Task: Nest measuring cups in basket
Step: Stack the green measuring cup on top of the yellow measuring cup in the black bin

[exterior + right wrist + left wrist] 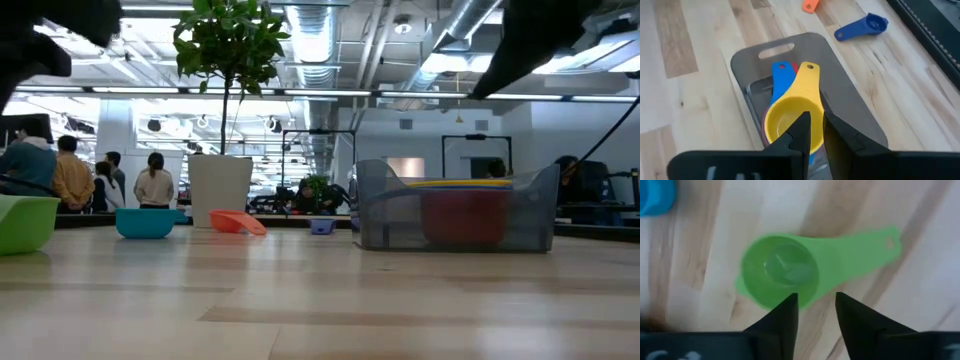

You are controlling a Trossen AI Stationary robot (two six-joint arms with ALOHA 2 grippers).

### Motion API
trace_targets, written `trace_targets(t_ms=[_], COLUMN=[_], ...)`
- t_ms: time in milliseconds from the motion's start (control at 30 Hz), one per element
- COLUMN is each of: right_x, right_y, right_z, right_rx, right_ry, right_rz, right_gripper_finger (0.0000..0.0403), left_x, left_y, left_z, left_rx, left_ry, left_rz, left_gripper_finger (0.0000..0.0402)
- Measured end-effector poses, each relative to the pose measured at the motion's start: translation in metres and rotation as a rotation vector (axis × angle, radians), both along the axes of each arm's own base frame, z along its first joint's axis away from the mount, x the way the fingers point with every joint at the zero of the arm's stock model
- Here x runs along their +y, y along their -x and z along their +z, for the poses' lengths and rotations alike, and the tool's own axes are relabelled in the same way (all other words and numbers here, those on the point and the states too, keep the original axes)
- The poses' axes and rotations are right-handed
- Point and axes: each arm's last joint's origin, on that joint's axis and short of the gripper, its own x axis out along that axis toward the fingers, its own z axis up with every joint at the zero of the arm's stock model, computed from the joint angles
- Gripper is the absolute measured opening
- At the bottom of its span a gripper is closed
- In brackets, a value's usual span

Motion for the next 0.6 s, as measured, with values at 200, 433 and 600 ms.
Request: trace_targets(t_ms=[200,433,600], right_x=[0.002,0.003,0.002], right_y=[-0.001,-0.002,-0.002], right_z=[-0.008,-0.011,-0.012], right_rx=[0.034,0.051,0.057], right_ry=[0.001,0.012,0.017], right_rz=[-0.026,-0.027,-0.027], right_gripper_finger=[0.0074,0.0074,0.0074], left_x=[-0.012,-0.012,-0.013], left_y=[0.010,0.010,0.010], left_z=[-0.001,-0.002,-0.004], left_rx=[-0.027,-0.021,-0.007], left_ry=[-0.060,-0.084,-0.078], left_rz=[-0.152,-0.261,-0.276], left_gripper_finger=[0.0171,0.0188,0.0188])
